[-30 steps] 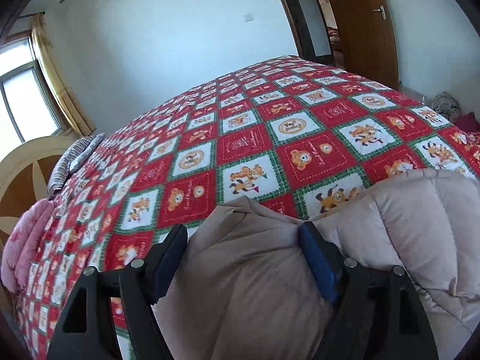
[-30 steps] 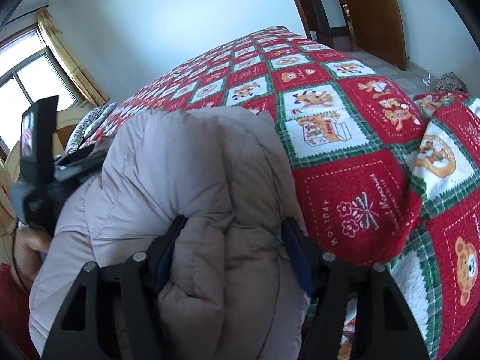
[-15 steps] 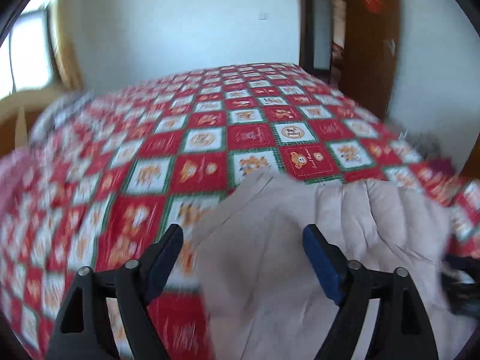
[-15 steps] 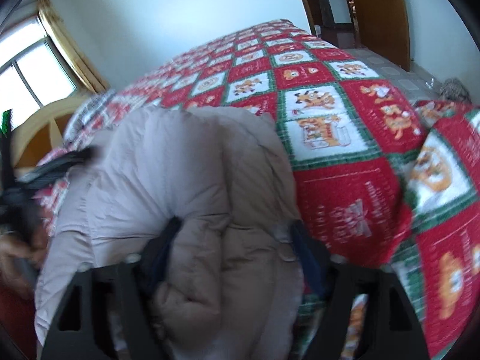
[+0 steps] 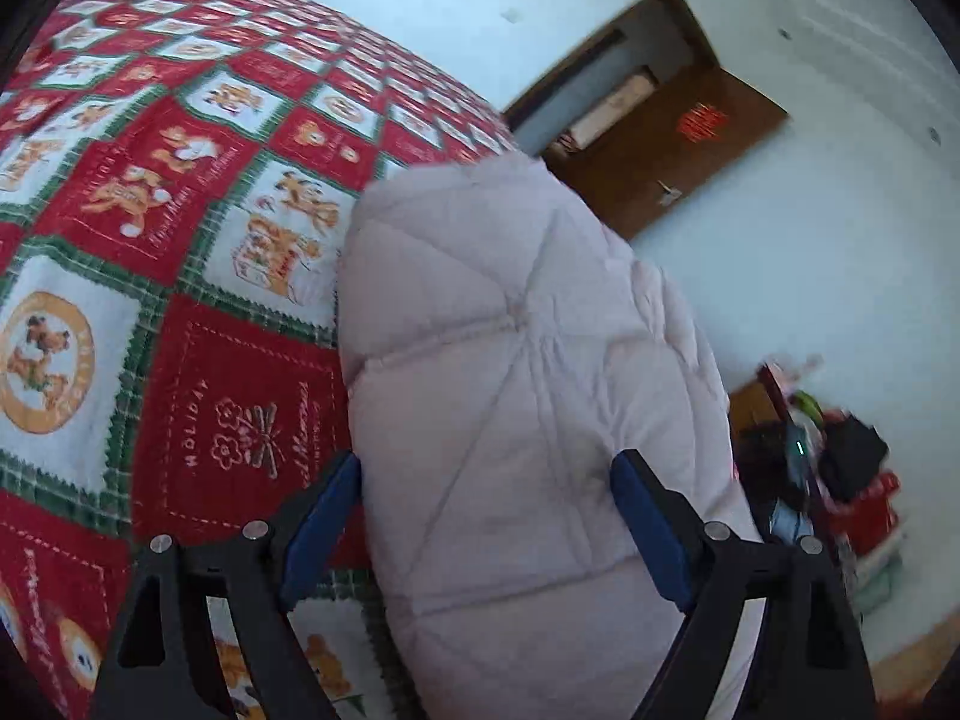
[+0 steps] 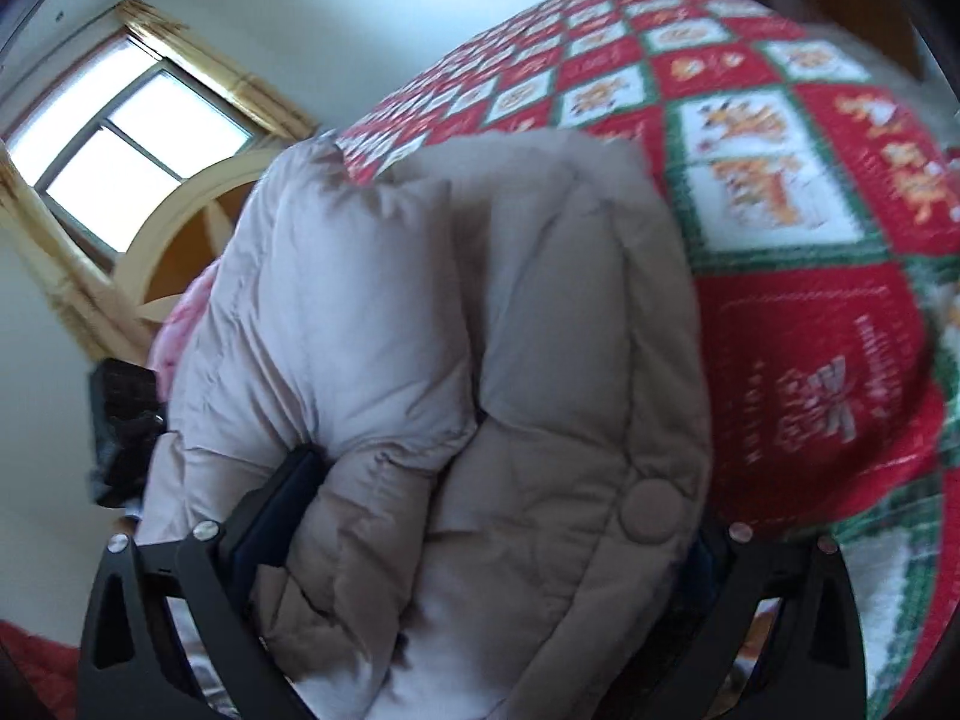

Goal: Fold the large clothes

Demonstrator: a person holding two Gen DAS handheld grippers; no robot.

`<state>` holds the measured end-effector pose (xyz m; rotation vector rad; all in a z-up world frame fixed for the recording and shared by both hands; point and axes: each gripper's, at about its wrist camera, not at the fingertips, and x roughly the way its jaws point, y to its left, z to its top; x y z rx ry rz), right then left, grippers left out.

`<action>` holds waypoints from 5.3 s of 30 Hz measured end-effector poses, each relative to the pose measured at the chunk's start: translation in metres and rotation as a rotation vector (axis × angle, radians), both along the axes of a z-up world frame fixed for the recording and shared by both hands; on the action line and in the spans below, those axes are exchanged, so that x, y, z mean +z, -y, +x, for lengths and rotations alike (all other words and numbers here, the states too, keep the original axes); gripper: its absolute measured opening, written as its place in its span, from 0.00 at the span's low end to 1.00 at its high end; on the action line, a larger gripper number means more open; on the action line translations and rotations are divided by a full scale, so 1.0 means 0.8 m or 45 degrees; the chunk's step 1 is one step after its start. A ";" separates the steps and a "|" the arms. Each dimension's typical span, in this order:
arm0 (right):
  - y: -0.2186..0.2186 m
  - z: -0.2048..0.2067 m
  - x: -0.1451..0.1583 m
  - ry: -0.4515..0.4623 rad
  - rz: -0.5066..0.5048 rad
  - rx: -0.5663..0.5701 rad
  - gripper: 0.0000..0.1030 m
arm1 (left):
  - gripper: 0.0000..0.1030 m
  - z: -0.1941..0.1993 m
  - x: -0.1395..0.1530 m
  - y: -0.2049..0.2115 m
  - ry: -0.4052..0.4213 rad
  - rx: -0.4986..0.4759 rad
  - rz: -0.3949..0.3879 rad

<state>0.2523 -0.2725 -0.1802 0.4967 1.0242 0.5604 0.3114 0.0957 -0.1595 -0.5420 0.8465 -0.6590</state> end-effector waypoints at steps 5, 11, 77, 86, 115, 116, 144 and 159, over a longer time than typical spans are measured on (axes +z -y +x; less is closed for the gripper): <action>-0.020 0.013 -0.002 0.040 -0.049 0.005 1.00 | 0.99 0.009 -0.016 0.045 0.031 -0.050 -0.009; -0.032 0.008 -0.005 0.075 -0.056 -0.076 1.00 | 0.99 0.031 -0.012 0.069 0.021 -0.113 0.033; 0.230 -0.187 0.158 0.419 -0.734 -1.134 0.78 | 0.98 -0.088 0.066 0.511 0.620 -0.302 0.823; 0.251 -0.133 0.060 0.025 -0.525 -1.252 0.71 | 0.98 -0.091 0.062 0.505 0.595 -0.347 0.797; 0.252 -0.105 0.021 0.002 -0.734 -0.954 0.78 | 0.99 -0.096 0.048 0.524 0.564 -0.223 0.860; 0.251 -0.111 0.023 -0.011 -0.746 -0.978 0.78 | 0.99 -0.097 0.048 0.524 0.570 -0.228 0.862; 0.243 -0.150 0.026 0.057 -0.686 -1.117 0.79 | 0.99 0.000 0.131 0.552 0.538 -0.264 0.761; 0.255 -0.140 0.033 -0.031 -0.655 -1.136 0.79 | 1.00 0.027 0.038 0.634 0.512 -0.276 1.121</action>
